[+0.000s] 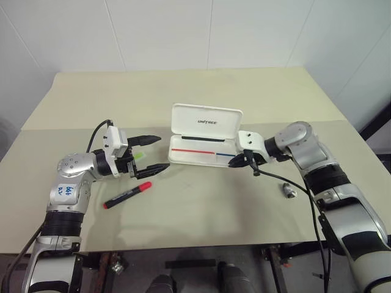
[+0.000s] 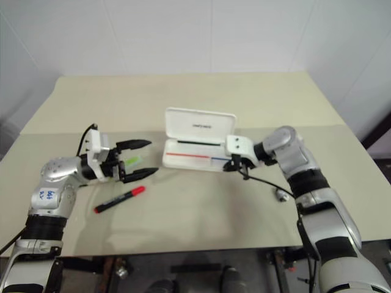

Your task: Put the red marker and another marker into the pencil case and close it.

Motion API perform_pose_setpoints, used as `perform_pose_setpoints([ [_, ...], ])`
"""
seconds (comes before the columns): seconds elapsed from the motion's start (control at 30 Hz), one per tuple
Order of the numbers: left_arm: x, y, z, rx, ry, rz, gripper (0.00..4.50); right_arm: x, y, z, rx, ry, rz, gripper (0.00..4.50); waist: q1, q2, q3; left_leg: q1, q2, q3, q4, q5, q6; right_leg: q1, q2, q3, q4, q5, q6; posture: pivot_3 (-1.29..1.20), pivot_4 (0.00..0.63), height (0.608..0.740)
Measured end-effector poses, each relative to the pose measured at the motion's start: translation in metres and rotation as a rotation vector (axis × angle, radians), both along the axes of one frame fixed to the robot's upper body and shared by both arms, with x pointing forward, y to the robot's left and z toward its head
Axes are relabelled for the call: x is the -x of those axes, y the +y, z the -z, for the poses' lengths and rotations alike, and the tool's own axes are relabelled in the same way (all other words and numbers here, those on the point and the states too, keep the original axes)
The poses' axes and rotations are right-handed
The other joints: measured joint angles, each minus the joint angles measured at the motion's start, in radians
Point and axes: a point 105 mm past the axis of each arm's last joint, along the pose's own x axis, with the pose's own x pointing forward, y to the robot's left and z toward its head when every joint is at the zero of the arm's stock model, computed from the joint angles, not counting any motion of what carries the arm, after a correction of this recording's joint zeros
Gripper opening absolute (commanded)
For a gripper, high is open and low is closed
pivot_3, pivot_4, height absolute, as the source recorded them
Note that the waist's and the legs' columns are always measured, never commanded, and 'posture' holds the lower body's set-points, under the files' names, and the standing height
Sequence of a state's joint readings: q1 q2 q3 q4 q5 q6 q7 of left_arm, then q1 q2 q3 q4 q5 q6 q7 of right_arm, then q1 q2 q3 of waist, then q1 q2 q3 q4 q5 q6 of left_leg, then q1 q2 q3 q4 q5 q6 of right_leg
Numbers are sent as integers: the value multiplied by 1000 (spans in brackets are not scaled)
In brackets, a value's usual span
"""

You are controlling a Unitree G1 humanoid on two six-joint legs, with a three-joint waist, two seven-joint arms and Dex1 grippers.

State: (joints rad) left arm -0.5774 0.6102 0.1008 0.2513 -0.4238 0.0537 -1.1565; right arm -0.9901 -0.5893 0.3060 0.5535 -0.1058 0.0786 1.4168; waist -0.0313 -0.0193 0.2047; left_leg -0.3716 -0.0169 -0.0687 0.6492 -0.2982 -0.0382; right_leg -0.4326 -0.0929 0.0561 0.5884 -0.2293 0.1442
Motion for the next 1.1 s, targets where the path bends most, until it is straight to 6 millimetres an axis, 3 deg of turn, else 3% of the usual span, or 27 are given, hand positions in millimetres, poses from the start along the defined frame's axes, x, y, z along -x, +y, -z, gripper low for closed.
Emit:
perform_pose_setpoints([
  [0.47,8,13,11,-44,30,3,4500,73,-8,32,21,141,-44,20,3,0,0,0,0,0,2,0,0,1,0,0,1,0,0,0,150,740],
  [1.1,11,13,18,-44,55,1,4500,65,-24,41,40,94,-33,20,6,-2,-1,3,-2,-1,10,0,1,7,-1,0,-1,2,1,0,150,740],
])
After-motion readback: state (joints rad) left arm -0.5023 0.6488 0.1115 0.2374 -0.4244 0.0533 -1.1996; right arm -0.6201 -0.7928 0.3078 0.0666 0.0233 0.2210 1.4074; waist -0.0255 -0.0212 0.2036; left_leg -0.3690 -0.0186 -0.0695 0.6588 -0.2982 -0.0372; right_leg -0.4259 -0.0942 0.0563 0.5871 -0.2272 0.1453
